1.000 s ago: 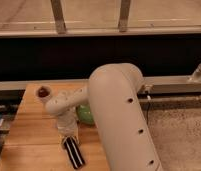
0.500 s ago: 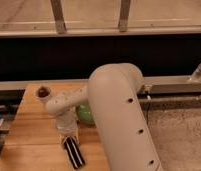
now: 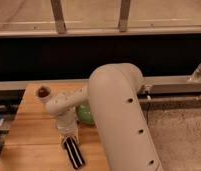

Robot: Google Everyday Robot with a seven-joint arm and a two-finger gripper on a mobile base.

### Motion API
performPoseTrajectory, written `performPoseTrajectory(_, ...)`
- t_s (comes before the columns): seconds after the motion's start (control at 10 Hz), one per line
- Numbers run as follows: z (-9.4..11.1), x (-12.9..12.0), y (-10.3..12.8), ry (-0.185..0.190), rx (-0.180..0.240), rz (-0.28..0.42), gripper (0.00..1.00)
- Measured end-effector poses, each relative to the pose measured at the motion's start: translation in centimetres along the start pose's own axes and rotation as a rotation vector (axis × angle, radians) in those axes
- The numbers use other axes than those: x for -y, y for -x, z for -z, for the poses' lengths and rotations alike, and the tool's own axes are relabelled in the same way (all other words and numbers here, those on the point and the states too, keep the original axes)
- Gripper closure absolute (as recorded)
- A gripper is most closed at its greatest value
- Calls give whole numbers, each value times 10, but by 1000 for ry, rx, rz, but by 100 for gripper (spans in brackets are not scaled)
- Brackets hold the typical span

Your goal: Place the eraser on the white sponge

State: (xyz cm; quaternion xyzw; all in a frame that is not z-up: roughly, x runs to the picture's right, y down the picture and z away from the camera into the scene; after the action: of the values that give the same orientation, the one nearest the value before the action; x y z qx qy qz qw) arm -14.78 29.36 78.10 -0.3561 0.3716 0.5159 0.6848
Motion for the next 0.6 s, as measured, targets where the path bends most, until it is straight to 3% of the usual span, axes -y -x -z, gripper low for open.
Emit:
performPoseTrajectory(0.4, 3, 0, 0, -1, 5, 1, 100)
performPoseTrajectory(0.6, 22, 2, -8, -2, 1, -5, 100)
